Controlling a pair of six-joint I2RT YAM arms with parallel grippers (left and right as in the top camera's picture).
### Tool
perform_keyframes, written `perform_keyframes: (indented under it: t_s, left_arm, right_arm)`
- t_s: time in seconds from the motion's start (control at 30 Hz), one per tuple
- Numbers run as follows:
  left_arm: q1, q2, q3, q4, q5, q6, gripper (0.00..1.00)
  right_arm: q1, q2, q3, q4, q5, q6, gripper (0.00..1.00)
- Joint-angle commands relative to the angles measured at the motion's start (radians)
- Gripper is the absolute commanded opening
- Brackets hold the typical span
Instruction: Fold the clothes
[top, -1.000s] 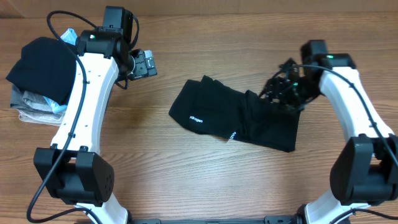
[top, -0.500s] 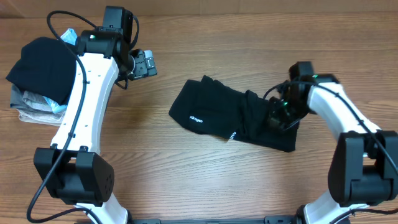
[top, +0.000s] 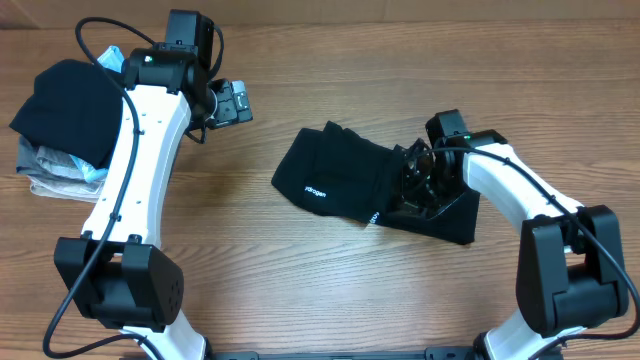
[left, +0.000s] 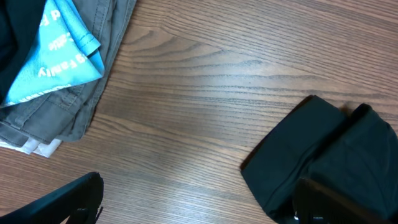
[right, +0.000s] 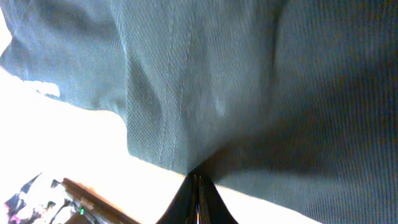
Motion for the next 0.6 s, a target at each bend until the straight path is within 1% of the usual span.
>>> perform_keyframes:
  t_s: [0.0, 0.17, 0.3, 0.37, 0.5, 0.57]
  left_arm:
    - [0.000, 0.013, -0.004, 0.001, -0.013, 0.016, 1.00]
    - [0.000, 0.013, -0.004, 0.001, -0.013, 0.016, 1.00]
    - [0.000, 0.013, -0.004, 0.001, -0.013, 0.016, 1.00]
    - [0.000, 0.013, -0.004, 0.001, -0.013, 0.016, 1.00]
    - [0.000, 0.013, -0.004, 0.001, -0.013, 0.016, 1.00]
    - [0.000, 0.013, -0.004, 0.001, -0.013, 0.016, 1.00]
  right_arm:
    - [-0.049, -0.050, 0.079, -0.056, -0.058, -0.092, 0.04]
    - [-0.154, -0.135, 0.138, -0.168, -0.044, -0.165, 0.04]
    - [-0.259, -0.185, 0.137, -0.278, 0.145, -0.166, 0.04]
    - [-0.311, -0.187, 0.136, -0.317, 0.229, -0.166, 0.10]
    - [-0.399, -0.187, 0.122, -0.317, 0.279, -0.170, 0.34]
    - [-0.430, -0.186, 0.105, -0.294, 0.278, -0.169, 0.40]
